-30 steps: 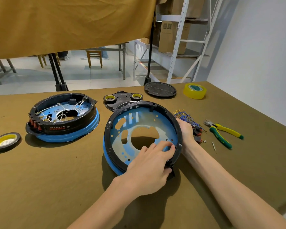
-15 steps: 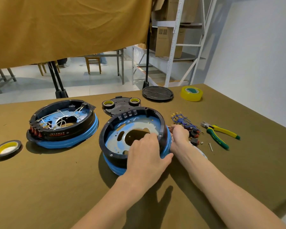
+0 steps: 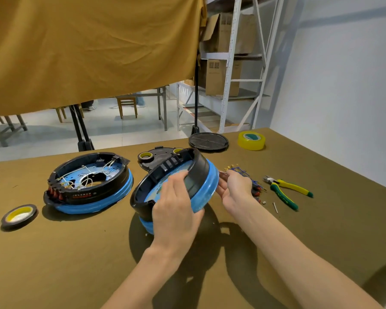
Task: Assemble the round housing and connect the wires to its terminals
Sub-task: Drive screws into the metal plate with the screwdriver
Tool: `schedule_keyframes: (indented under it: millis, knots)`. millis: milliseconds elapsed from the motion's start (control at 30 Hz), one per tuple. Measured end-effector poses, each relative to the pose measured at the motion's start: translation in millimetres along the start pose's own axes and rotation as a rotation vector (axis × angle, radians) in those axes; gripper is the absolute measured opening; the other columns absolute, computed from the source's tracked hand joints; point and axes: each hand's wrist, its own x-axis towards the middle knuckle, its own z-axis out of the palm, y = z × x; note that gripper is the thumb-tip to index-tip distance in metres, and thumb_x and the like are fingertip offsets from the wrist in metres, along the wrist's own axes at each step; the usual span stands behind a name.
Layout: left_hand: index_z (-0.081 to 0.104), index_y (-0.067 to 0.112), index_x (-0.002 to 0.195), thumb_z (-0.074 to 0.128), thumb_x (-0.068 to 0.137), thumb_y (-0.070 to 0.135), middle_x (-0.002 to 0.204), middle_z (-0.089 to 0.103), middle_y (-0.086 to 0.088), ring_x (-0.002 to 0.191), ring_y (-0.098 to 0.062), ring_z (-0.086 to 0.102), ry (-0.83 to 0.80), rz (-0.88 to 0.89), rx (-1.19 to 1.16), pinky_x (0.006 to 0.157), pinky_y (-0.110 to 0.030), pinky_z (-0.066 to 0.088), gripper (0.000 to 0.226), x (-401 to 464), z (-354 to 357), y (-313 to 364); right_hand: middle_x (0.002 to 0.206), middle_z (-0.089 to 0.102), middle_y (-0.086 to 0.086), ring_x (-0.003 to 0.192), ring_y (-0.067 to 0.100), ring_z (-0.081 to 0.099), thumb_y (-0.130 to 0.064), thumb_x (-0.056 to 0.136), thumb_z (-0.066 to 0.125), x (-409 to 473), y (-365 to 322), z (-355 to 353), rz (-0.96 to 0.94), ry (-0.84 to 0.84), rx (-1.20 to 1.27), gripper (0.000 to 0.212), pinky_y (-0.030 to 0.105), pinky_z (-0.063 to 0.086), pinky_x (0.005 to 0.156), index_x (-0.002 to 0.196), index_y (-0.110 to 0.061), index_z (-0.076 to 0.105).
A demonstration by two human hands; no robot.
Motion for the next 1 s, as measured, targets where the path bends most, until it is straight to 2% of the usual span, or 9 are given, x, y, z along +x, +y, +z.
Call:
schedule_keyframes:
  millis: [67, 133, 233, 333, 433, 533, 600, 767, 1000]
  knots:
    - [0.052, 0.012, 0.136, 0.097, 0.061, 0.017, 0.119, 0.064, -0.004, 0.113, -0.022, 0.061, 0.050, -0.096, -0.134, 0.094, -0.043, 0.059, 0.088, 18, -16, -8, 0.093, 0.076, 0.012, 0.072, 0.024, 0.078, -0.010, 0.106, 0.051, -7, -10, 1, -0.124, -0.114, -0.042, 0.006, 0.033, 0.061, 0.052, 0.103, -0.014, 0.054]
    - [0.056, 0.020, 0.132, 0.094, 0.064, 0.027, 0.116, 0.064, 0.006, 0.113, -0.018, 0.062, 0.098, -0.227, -0.264, 0.095, -0.042, 0.057, 0.079, 38, -34, -18, 0.099, 0.076, 0.009, 0.077, 0.020, 0.078, -0.017, 0.105, 0.055, -12, -18, 1, -0.300, -0.195, -0.160, 0.006, 0.030, 0.061, 0.055, 0.111, -0.014, 0.055]
    - [0.065, 0.031, 0.110, 0.092, 0.068, 0.039, 0.093, 0.072, 0.020, 0.087, -0.001, 0.070, 0.078, -0.452, -0.555, 0.066, -0.019, 0.056, 0.050, 60, -62, -39, 0.097, 0.075, 0.006, 0.080, 0.014, 0.077, -0.018, 0.100, 0.066, -21, -24, 1, -0.570, -0.269, -0.277, 0.011, 0.025, 0.060, 0.059, 0.107, -0.010, 0.064]
    - [0.079, 0.023, 0.098, 0.088, 0.073, 0.046, 0.087, 0.080, 0.009, 0.078, -0.014, 0.077, -0.140, -0.677, -0.863, 0.055, -0.022, 0.057, 0.035, 63, -71, -58, 0.084, 0.076, 0.002, 0.077, 0.019, 0.074, -0.015, 0.092, 0.076, -31, -25, 2, -0.809, -0.380, -0.383, 0.004, 0.031, 0.062, 0.067, 0.094, -0.012, 0.073]
    - [0.083, 0.015, 0.086, 0.080, 0.068, 0.064, 0.077, 0.076, -0.005, 0.056, -0.025, 0.070, -0.397, -0.823, -0.927, 0.048, -0.025, 0.049, 0.053, 49, -65, -68, 0.081, 0.077, 0.002, 0.073, 0.022, 0.074, -0.007, 0.089, 0.077, -39, -18, 3, -0.907, -0.526, -0.456, 0.008, 0.033, 0.063, 0.070, 0.093, -0.014, 0.077]
    - [0.081, 0.021, 0.103, 0.076, 0.071, 0.074, 0.104, 0.078, -0.013, 0.089, -0.039, 0.074, -0.541, -0.847, -1.000, 0.084, -0.049, 0.059, 0.063, 34, -50, -76, 0.082, 0.078, -0.003, 0.077, 0.014, 0.075, -0.007, 0.088, 0.077, -38, -1, 4, -0.916, -0.600, -0.615, 0.013, 0.032, 0.063, 0.076, 0.098, -0.014, 0.080]
    - [0.079, 0.035, 0.108, 0.072, 0.074, 0.076, 0.115, 0.077, -0.010, 0.105, -0.034, 0.074, -0.573, -0.822, -1.067, 0.098, -0.051, 0.057, 0.053, 27, -42, -79, 0.085, 0.078, -0.004, 0.079, 0.010, 0.074, -0.007, 0.090, 0.075, -33, 12, 3, -0.939, -0.614, -0.715, 0.015, 0.031, 0.062, 0.077, 0.103, -0.012, 0.080]
    - [0.080, 0.038, 0.099, 0.067, 0.075, 0.075, 0.105, 0.079, -0.007, 0.090, -0.023, 0.078, -0.561, -0.930, -1.100, 0.065, -0.030, 0.061, 0.046, 18, -30, -85, 0.088, 0.075, -0.005, 0.080, 0.005, 0.071, -0.005, 0.089, 0.077, -25, 34, -1, -1.122, -0.637, -0.812, 0.018, 0.018, 0.057, 0.075, 0.106, -0.009, 0.076]
    - [0.080, 0.036, 0.102, 0.072, 0.068, 0.081, 0.108, 0.079, -0.007, 0.094, -0.023, 0.077, -0.549, -0.921, -1.171, 0.068, -0.030, 0.062, 0.057, 11, -15, -95, 0.088, 0.076, -0.002, 0.081, 0.003, 0.070, -0.002, 0.088, 0.078, -20, 43, 6, -1.298, -0.716, -0.848, 0.008, 0.016, 0.056, 0.077, 0.094, -0.006, 0.076]
